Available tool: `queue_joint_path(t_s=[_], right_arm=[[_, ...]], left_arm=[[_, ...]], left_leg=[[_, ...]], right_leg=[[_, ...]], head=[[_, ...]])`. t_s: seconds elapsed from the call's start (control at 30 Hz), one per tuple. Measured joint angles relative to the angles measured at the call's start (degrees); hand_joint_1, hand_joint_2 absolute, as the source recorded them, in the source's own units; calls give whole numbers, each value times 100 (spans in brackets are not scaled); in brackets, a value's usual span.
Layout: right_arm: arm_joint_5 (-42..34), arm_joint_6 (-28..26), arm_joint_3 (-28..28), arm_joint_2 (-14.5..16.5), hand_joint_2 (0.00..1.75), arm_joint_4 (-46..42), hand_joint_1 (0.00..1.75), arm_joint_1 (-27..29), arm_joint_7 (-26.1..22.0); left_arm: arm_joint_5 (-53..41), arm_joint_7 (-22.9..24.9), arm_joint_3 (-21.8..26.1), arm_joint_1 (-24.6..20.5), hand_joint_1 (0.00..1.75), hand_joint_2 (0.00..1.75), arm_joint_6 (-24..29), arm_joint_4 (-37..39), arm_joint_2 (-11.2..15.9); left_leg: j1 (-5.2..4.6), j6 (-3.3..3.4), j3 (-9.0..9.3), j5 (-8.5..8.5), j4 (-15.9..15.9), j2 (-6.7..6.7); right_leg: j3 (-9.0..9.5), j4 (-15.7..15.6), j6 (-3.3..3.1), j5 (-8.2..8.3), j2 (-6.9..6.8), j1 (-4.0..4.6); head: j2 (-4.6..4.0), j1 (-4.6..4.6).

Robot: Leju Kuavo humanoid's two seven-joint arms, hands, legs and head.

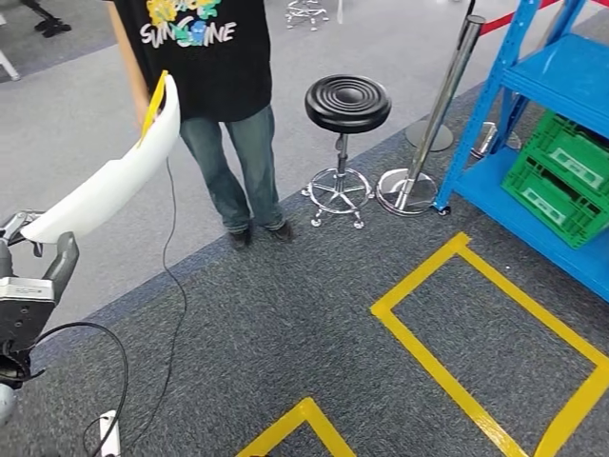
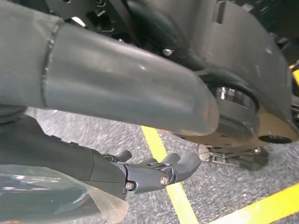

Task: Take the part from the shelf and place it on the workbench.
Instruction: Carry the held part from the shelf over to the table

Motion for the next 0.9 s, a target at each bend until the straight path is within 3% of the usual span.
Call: queue_joint_path(t_s=[0.03, 0.07, 0.13, 0.2, 0.23, 0.3, 0.33, 0.4, 0.47, 0.5, 0.53, 0.57, 0.6, 0.67, 0.73, 0.77, 0.83, 0.9], right_arm=[[-2, -28, -1, -3, 0, -35, 0, 22, 3], [-2, -60, 0, -7, 0, -57, 0, 30, 1], [-3, -123, 1, -18, 0, -116, 0, 36, -18], [-5, -172, -2, -40, 0, -180, 0, 39, -32], [-6, -187, -4, -55, 0, -209, 0, 42, -31], [0, -200, -6, -83, 0, -254, 0, 38, -10], [6, -201, -5, -91, 0, -272, 0, 33, 3], [16, -201, -7, -104, 0, -311, 0, 27, 21], [21, -204, -8, -116, 0, -339, 0, 37, 37], [21, -208, -8, -122, 0, -346, 0, 45, 44], [18, -213, -6, -128, 0, -353, 0, 56, 43], [14, -216, -5, -135, 0, -362, 0, 67, 31], [9, -218, -4, -146, 0, -375, 0, 75, 11], [3, -220, -5, -180, 0, -402, 0, 90, -29], [4, -220, -7, -220, 0, -440, 0, 102, -40], [5, -220, -7, -240, 0, -460, 0, 106, -39], [6, -220, -5, -270, 0, -501, 0, 113, -39], [4, -219, -5, -286, 0, -536, 0, 116, -58]], left_arm=[[-2, 1, -5, -13, 175, 175, -2, 3, 2], [-2, 2, -6, -13, 175, 175, -2, 7, 2], [4, 3, -3, -15, 175, 175, -2, 9, 4], [22, -5, 1, -25, 175, 175, 2, 11, 6], [33, -14, 3, -26, 175, 175, 4, 13, 7], [51, -38, 5, -20, 175, 175, 6, 15, 9], [56, -50, 7, -16, 175, 175, 7, 15, 12], [62, -65, 8, -35, 175, 175, 9, 17, 15], [67, -69, -1, -56, 175, 175, 10, 22, 7], [71, -70, -7, -60, 175, 175, 9, 29, -1], [73, -70, -12, -62, 175, 175, 8, 39, -8], [76, -70, -14, -67, 175, 175, 8, 50, -15], [78, -70, -15, -72, 175, 175, 8, 60, -21], [80, -70, -17, -88, 175, 175, 10, 71, -29], [84, -71, -23, -111, 175, 175, 10, 79, -33], [85, -72, -27, -120, 175, 175, 11, 84, -34], [87, -80, -34, -125, 175, 175, 14, 91, -27], [89, -93, -44, -154, 175, 175, 18, 99, -15]], left_leg=[[21, -43, -168, -125, 357, 160], [39, -60, -148, -43, 332, 185], [49, -61, 231, 316, -363, 349], [3, 0, 552, 477, -971, 579], [-20, 47, 601, 466, -1082, 633], [-38, 151, 592, 445, -1099, 519], [-33, 189, 596, 449, -1109, 449], [-17, 267, 606, 464, -1129, 321], [-19, 312, 602, 464, -1130, 198], [-27, 322, 600, 463, -1129, 126], [-36, 325, 602, 462, -1129, 49], [-45, 327, 607, 461, -1128, -30], [-51, 327, 616, 460, -1127, -111], [-62, 317, 626, 459, -1121, -261], [-47, 274, 598, 469, -1111, -400], [-32, 237, 576, 483, -1111, -470], [-10, 163, 546, 501, -1110, -547], [-26, 112, 440, 345, -876, -303]], right_leg=[[22, -2, -9, -22, -150, 4], [39, -1, 2, -40, -249, 4], [96, 0, 44, -84, -403, 9], [131, 12, 108, -140, -526, 43], [136, 12, 141, -166, -587, 62], [182, -5, 197, -206, -719, 71], [199, 9, 228, -245, -706, 62], [77, 319, 270, -460, -442, 39], [-336, 1105, 269, -814, -115, 33], [-566, 1497, 261, -927, -48, 36], [-725, 1717, 249, -934, -23, 40], [-782, 1713, 232, -819, -9, 41], [-719, 1459, 208, -599, 21, 42], [-416, 648, 146, -145, 262, 33], [-184, 157, 117, 17, 481, 29], [-149, 110, 112, -2, 491, 36], [-100, 53, 82, 28, 346, 41], [-49, -25, 25, 64, 177, 27]], head=[[0, -16], [0, -16], [0, -16], [0, -15], [0, -15], [0, -13], [0, -11], [0, -4], [0, 4], [0, 5], [0, 5], [0, 4], [0, 4], [0, 2], [0, -1], [0, -2], [0, -4], [0, -32]])
